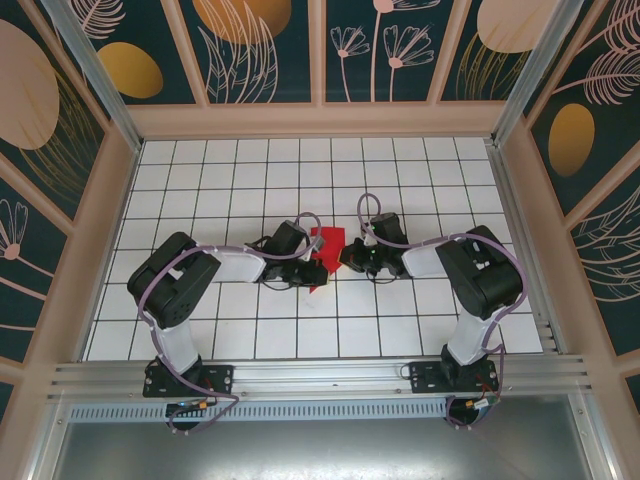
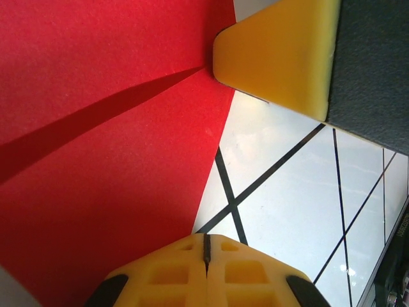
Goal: Fold a paper plane with a square sheet of paper (pick it up from the middle)
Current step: Third fold the triangle at the center of the table.
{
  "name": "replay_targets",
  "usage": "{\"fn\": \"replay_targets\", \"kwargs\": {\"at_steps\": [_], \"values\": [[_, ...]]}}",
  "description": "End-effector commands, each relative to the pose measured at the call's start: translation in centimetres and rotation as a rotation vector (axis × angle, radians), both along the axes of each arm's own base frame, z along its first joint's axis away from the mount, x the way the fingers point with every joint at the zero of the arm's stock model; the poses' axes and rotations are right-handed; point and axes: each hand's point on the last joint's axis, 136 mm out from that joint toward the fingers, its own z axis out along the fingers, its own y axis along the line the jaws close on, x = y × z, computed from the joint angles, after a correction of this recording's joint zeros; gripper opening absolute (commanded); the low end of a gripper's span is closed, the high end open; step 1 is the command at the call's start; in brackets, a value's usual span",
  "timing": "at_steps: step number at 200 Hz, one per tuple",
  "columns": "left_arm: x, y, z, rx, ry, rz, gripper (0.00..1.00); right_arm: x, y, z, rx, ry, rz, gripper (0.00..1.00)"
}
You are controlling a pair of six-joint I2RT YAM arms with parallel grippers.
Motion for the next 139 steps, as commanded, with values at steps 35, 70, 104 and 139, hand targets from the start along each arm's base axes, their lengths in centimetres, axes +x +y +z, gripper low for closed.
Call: {"fn": "replay_targets", "kwargs": {"at_steps": [35, 70, 104, 139], "values": [[-2.1, 2.6, -1.8, 0.083, 0.039, 0.001, 0.08, -1.6, -2.9, -5.1, -0.19, 0.097, -0.037, 0.0], [-2.6, 3.3, -2.0, 0.099, 0.048, 0.002, 0.07, -1.7, -3.1, -5.3, -0.203, 0.099, -0.036, 0.0], [-3.8, 4.3, -2.6, 0.113, 0.075, 0.001, 0.07, -1.6, -3.2, -5.4, -0.213, 0.099, -0.035, 0.0], [-4.6, 5.1, -2.7, 0.137, 0.084, -0.01, 0.07, -1.7, -3.3, -5.4, -0.222, 0.099, -0.036, 0.0]]}}
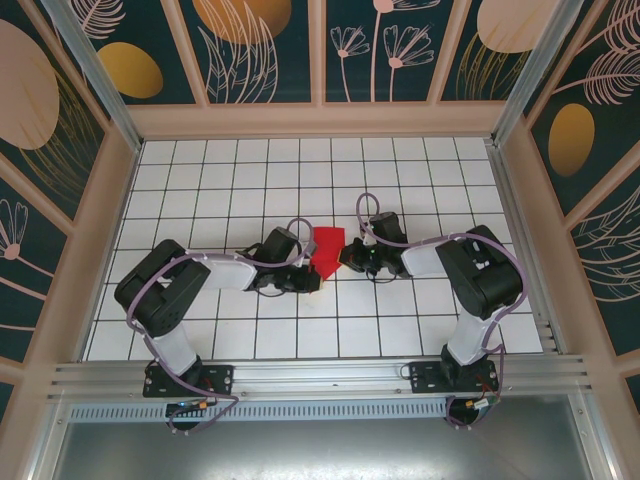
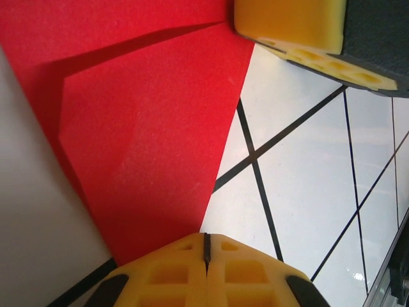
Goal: Fold a paper plane with a square sheet of paper (pick it up from the middle)
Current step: Third fold the triangle at the center of the table.
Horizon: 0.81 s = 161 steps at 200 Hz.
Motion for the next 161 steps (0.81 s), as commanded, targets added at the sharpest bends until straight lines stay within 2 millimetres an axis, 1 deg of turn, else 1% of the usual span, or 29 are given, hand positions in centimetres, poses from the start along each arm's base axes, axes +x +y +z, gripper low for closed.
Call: {"fn": "replay_targets", "kwargs": {"at_steps": [1, 35, 37, 40, 61, 78, 91, 103, 111, 143, 151, 161], "values": [[-3.1, 3.1, -2.6, 0.124, 0.114, -0.01, 0.07, -1.7, -3.4, -5.4, -0.207, 0.101, -0.054, 0.0], [-4.2, 3.8, -3.0, 0.151, 0.14, -0.036, 0.07, -1.7, -3.5, -5.4, -0.214, 0.101, -0.057, 0.0], [-4.1, 3.8, -2.5, 0.142, 0.128, -0.035, 0.07, -1.8, -3.6, -5.4, -0.214, 0.101, -0.057, 0.0], [-4.1, 3.8, -2.3, 0.141, 0.126, -0.036, 0.07, -1.8, -3.6, -5.4, -0.215, 0.102, -0.057, 0.0], [-4.6, 4.6, -2.5, 0.17, 0.131, -0.034, 0.07, -1.7, -3.5, -5.3, -0.212, 0.101, -0.057, 0.0], [-4.6, 5.2, -2.4, 0.196, 0.121, -0.019, 0.07, -1.7, -3.4, -5.3, -0.209, 0.1, -0.055, 0.0], [-4.2, 5.4, -2.0, 0.207, 0.101, 0.002, 0.06, -1.7, -3.4, -5.2, -0.207, 0.1, -0.055, 0.0], [-3.7, 5.1, -1.0, 0.183, 0.077, 0.013, 0.06, -1.7, -3.4, -5.1, -0.205, 0.099, -0.056, 0.0], [-3.2, 4.5, 0.2, 0.148, 0.053, 0.018, 0.07, -1.6, -3.3, -5.0, -0.201, 0.098, -0.058, 0.0], [0.0, 1.7, 6.1, -0.043, -0.089, 0.077, 0.11, -1.3, -3.0, -4.5, -0.181, 0.091, -0.065, 0.0], [0.7, 1.2, 6.9, -0.065, -0.112, 0.091, 0.12, -1.1, -2.8, -4.3, -0.174, 0.09, -0.066, 0.0], [1.5, 0.6, 7.3, -0.082, -0.131, 0.095, 0.12, -0.9, -2.6, -3.9, -0.16, 0.083, -0.066, 0.0]]}}
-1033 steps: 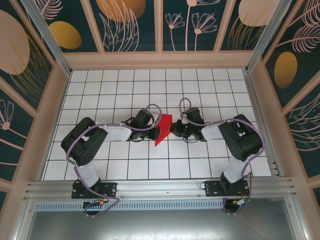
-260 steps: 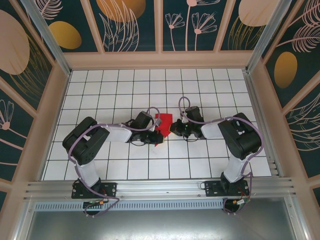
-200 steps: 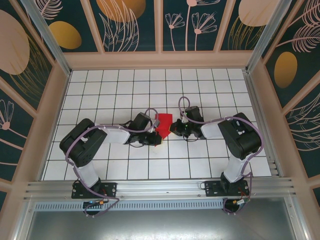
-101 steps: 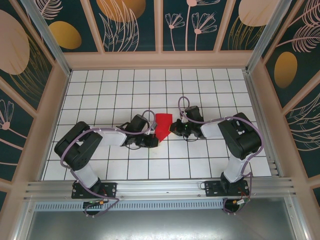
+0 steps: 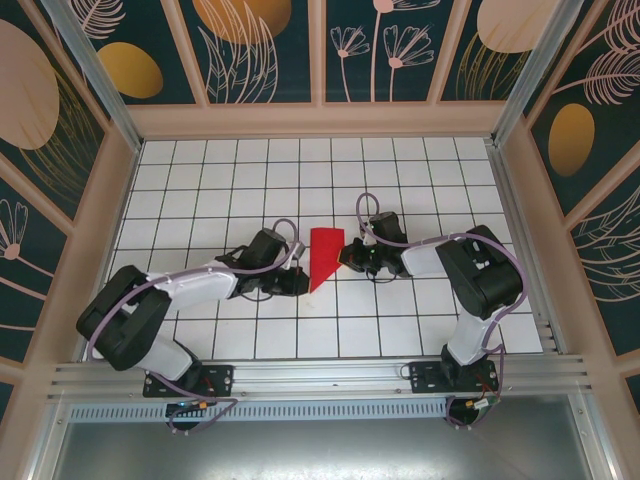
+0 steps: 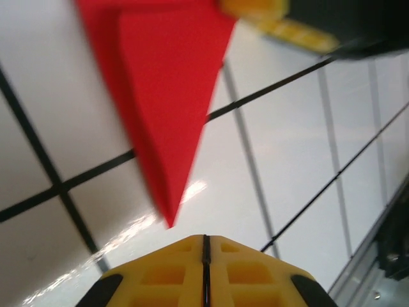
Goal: Fold a paper plane with a square sheet of paper (pick it up from the middle)
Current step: Third fold the triangle at the center of the table.
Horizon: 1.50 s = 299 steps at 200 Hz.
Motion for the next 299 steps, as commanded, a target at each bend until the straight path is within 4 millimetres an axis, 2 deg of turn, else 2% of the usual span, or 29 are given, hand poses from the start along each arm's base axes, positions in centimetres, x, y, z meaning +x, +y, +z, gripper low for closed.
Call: {"fn": "replay_targets", "kwargs": {"at_steps": [1, 23, 39, 60, 67, 70, 85, 106, 126, 131, 141, 162, 191, 210, 232, 259, 262, 269, 299], "values": [[2.8, -1.8, 3.0, -0.091, -0.083, 0.047, 0.12, -0.9, -2.6, -3.9, -0.159, 0.081, -0.066, 0.0], [4.3, -2.3, 1.7, -0.058, -0.078, 0.069, 0.1, -0.3, -2.0, -2.9, -0.134, 0.063, -0.06, 0.0], [4.9, -2.2, -0.2, -0.007, -0.06, 0.086, 0.08, 0.2, -1.7, -2.1, -0.127, 0.046, -0.059, 0.0], [5.1, -1.6, -2.6, 0.052, -0.047, 0.105, 0.06, 0.7, -1.2, -0.8, -0.101, 0.017, -0.053, 0.0], [5.2, -1.7, -2.6, 0.05, -0.053, 0.1, 0.06, 0.9, -1.1, -0.4, -0.09, 0.009, -0.051, 0.0], [5.0, -1.5, -3.6, 0.069, -0.034, 0.099, 0.06, 0.9, -1.0, -0.2, -0.086, 0.004, -0.049, 0.0], [4.8, -1.0, -4.9, 0.105, -0.021, 0.101, 0.05, 1.0, -0.6, 1.0, -0.066, -0.022, -0.038, 0.01], [4.5, -0.5, -5.8, 0.134, -0.015, 0.099, 0.05, 0.8, 0.1, 2.8, -0.048, -0.07, -0.024, 0.02], [4.4, -0.4, -5.8, 0.141, -0.017, 0.089, 0.05, 0.5, 0.6, 3.6, -0.019, -0.083, -0.016, 0.03], [4.4, -0.3, -5.9, 0.146, -0.017, 0.089, 0.05, -0.2, 1.4, 3.8, -0.009, -0.085, 0.009, 0.03], [4.4, -0.2, -6.1, 0.156, -0.018, 0.085, 0.05, -0.4, 1.8, 4.1, -0.007, -0.097, 0.011, 0.03], [4.3, -0.3, -6.2, 0.16, -0.012, 0.076, 0.04, -0.8, 2.9, 3.8, 0.008, -0.089, 0.033, 0.02], [4.3, -0.1, -6.6, 0.183, -0.005, 0.072, 0.03, -1.5, 3.8, 1.5, 0.011, -0.034, 0.054, 0.0], [4.2, 0.4, -7.0, 0.211, -0.002, 0.079, 0.02, -1.5, 2.8, -0.4, -0.043, -0.009, 0.02, 0.0], [4.1, 0.8, -7.1, 0.222, 0.0, 0.083, 0.02, -1.1, 1.3, -1.6, -0.067, 0.003, -0.011, 0.0], [3.6, 1.2, -7.5, 0.237, 0.004, 0.077, 0.0, -0.5, 0.0, -1.7, -0.082, -0.009, -0.03, 0.0], [3.6, 1.1, -7.5, 0.236, 0.005, 0.076, 0.0, 0.3, -0.9, -1.6, -0.085, -0.013, -0.057, 0.0], [3.5, 1.3, -7.6, 0.241, 0.008, 0.076, 0.0, 0.6, -1.6, -1.8, -0.097, -0.012, -0.074, 0.0], [3.3, 1.4, -7.7, 0.24, 0.01, 0.071, 0.0, 1.9, -3.1, -1.6, -0.086, -0.029, -0.104, 0.01]]}}
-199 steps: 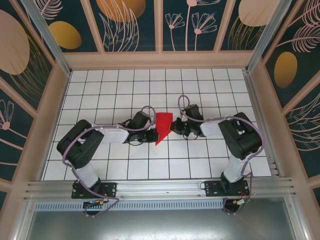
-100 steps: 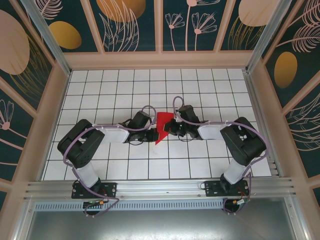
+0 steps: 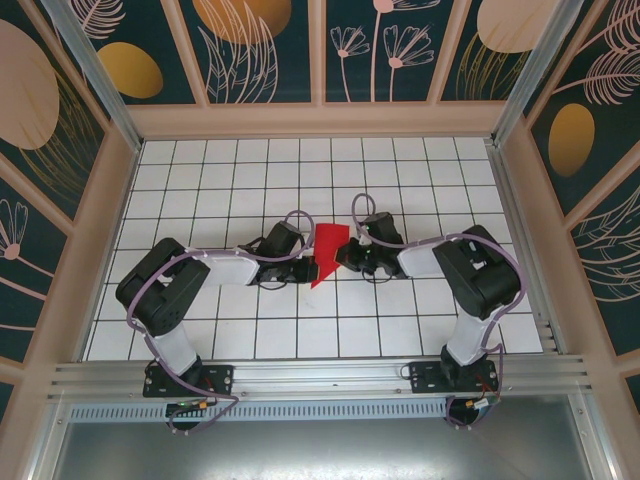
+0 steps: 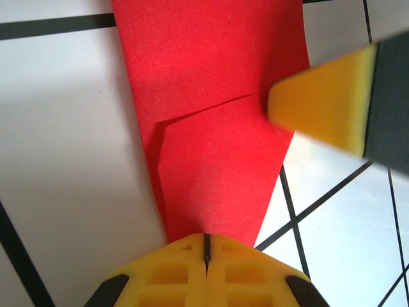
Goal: Fold a paper plane with a square sheet of paper (pick it up from the middle)
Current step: Third fold the triangle at the center of the table.
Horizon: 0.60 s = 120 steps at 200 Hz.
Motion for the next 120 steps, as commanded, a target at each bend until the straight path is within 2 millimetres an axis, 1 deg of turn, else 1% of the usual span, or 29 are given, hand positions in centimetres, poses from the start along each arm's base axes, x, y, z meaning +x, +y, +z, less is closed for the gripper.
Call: {"fn": "replay_targets", "kwargs": {"at_steps": [1, 20, 40, 60, 71, 78, 80, 83, 107, 120], "values": [[-1.7, 2.8, -3.4, 0.137, 0.065, 0.013, 0.0, 1.1, -3.5, -1.9, -0.077, -0.001, -0.076, 0.01], [-1.8, 2.8, -3.3, 0.132, 0.067, 0.013, 0.0, 1.9, -4.3, -1.5, -0.062, -0.01, -0.099, 0.02], [-1.8, 2.5, -2.9, 0.108, 0.064, 0.008, 0.01, 2.4, -4.1, -0.2, -0.035, -0.047, -0.095, 0.04], [-1.5, 1.8, -1.5, 0.065, 0.046, -0.003, 0.02, 2.6, -3.9, 1.7, -0.014, -0.086, -0.092, 0.1], [-1.3, 1.3, -0.5, 0.038, 0.031, -0.009, 0.03, 2.7, -4.2, 2.4, -0.019, -0.099, -0.103, 0.14], [-1.2, 1.2, -0.3, 0.031, 0.029, -0.011, 0.05, 2.6, -4.2, 2.7, -0.02, -0.103, -0.105, 0.16], [-1.0, 1.0, 0.6, 0.016, 0.009, -0.012, 0.05, 2.6, -4.3, 2.8, -0.02, -0.105, -0.106, 0.17], [-0.9, 0.8, 1.2, 0.005, -0.002, -0.013, 0.06, 2.6, -4.3, 2.9, -0.02, -0.106, -0.107, 0.19], [0.2, 0.3, 4.4, -0.036, -0.075, -0.001, 0.11, 1.8, -4.3, 3.2, 0.0, -0.097, -0.101, 0.29], [1.0, 0.4, 5.6, -0.03, -0.111, 0.02, 0.13, 1.4, -4.1, 3.1, 0.019, -0.084, -0.093, 0.33]]}}
